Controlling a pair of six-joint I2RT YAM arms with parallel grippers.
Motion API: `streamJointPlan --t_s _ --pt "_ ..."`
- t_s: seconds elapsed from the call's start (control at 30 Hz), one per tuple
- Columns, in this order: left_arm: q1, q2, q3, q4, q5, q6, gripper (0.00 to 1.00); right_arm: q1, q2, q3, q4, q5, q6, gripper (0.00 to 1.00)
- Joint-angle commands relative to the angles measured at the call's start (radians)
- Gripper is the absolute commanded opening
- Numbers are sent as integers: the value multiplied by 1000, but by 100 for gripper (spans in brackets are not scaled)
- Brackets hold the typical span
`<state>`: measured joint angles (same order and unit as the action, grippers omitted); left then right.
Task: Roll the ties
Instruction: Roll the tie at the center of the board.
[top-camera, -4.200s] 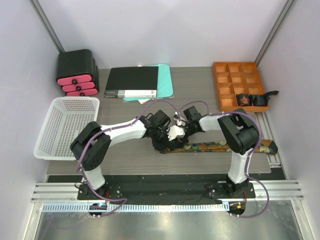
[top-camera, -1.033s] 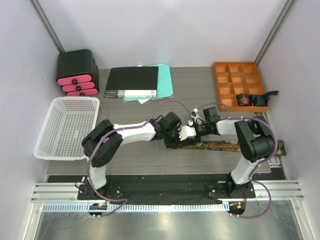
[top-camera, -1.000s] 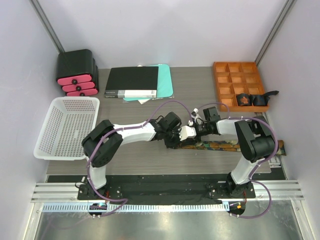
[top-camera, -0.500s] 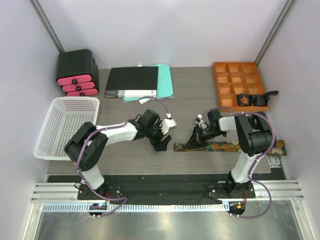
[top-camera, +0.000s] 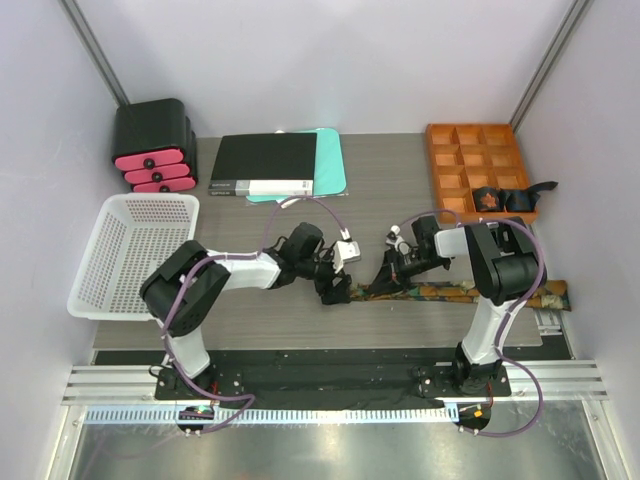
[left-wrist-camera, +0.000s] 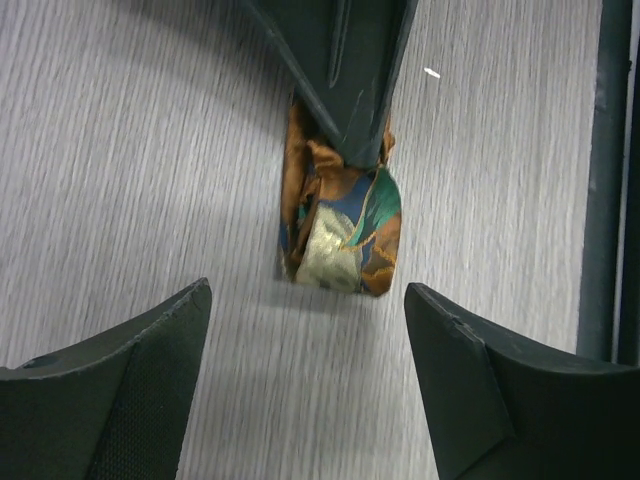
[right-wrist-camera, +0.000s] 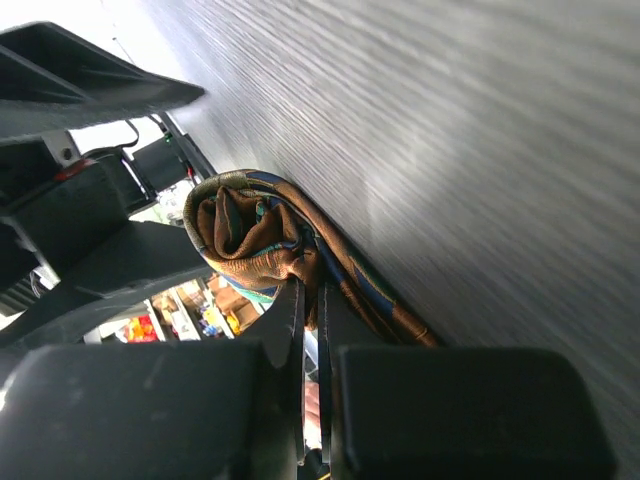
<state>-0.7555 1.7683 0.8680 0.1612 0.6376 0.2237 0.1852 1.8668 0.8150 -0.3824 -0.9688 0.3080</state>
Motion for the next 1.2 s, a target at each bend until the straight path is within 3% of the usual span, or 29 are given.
streamJointPlan --t_s 0.0,0.13,0.37,0.53,0.67,0.77,0.97,1.17 --pt "-30 34 -27 184 -6 22 73 17 80 -19 68 151 -20 1" --pt "-51 56 -49 237 -45 25 66 43 135 -14 170 124 -4 1" --pt "-87 39 -121 268 -137 77 41 94 224 7 293 107 80 1" --pt "-103 -6 -84 59 -214 118 24 105 195 19 272 110 86 5" --pt "-108 -26 -38 -125 -285 140 20 99 76 27 208 87 86 28" --pt "-107 -26 -23 -187 -312 138 17 73 -46 47 127 84 71 41" --pt "-107 17 29 -273 -352 106 17 37 -155 78 -1 62 35 48" --pt "-108 48 66 -316 -354 89 21 108 -160 24 166 68 147 48"
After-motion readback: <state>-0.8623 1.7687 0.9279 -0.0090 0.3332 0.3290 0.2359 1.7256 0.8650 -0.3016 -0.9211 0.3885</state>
